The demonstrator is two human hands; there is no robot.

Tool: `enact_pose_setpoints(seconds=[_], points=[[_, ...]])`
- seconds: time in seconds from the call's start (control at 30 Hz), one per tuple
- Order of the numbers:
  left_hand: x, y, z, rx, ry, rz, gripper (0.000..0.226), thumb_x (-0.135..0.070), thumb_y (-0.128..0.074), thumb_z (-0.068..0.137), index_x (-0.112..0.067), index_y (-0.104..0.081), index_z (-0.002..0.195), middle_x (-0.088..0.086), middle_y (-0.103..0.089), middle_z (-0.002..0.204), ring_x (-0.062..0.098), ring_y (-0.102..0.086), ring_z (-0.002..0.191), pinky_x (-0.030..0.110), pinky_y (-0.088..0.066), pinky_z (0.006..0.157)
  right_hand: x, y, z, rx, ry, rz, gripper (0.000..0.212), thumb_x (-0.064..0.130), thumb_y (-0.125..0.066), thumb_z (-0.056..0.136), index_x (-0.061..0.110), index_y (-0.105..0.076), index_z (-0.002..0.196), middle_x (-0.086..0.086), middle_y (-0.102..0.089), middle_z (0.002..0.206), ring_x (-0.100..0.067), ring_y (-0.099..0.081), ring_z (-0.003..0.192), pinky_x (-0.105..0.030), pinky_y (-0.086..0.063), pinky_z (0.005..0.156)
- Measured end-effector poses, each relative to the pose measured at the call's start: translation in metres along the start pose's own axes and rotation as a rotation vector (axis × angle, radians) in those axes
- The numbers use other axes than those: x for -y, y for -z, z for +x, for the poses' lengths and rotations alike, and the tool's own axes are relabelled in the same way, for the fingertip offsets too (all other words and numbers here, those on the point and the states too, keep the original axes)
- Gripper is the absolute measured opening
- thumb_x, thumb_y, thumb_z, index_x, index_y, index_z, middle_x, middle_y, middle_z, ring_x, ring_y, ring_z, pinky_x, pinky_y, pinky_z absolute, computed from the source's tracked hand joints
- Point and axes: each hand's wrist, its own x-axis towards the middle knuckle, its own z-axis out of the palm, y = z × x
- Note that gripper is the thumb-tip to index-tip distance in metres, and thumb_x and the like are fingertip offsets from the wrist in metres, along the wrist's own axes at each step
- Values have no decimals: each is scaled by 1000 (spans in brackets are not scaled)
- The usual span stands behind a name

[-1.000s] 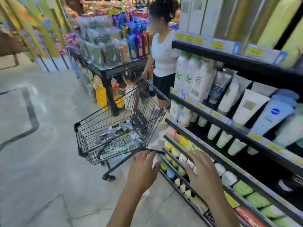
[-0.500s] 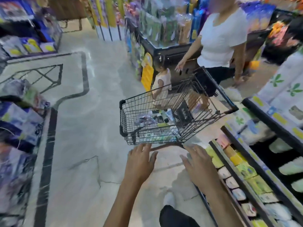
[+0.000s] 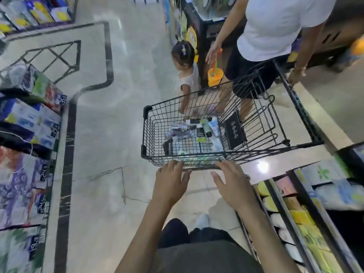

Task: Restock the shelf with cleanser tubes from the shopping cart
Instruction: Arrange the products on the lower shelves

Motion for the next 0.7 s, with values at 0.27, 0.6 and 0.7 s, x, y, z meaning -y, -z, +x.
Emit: enact_pose_setpoints(seconds=[0.27,0.6,0.7], points=[[23,-30,72,81,93,-31,43,-50,-42,103,-20,-62,127,3,-65,119,29,-60,111,46,-52,88,-21,-15,95,149,-4,-20,46,42,-50,106,19,-58,144,-1,-56,146,-21,-44,138,-40,-39,114],[62,-88,199,353,96,-57,44,-33,-53,103,-11,-56,141,17,-61,135,39,-54,127,51,-46,104,-59,-52,235,329,-109,-42,36,32,-61,101,28,-60,137,-4,-62,136,-30,-57,124,-43,-50,97],[72,-120,236,451,104,-23,47,-33,-53,103,-13,-52,145,17,-56,141,40,-52,128,51,-47,104,-78,-76,280,403,-113,-63,37,28,-61,100,22,-60,136,-7,-62,137,-30,-60,123,-41,-49,98]])
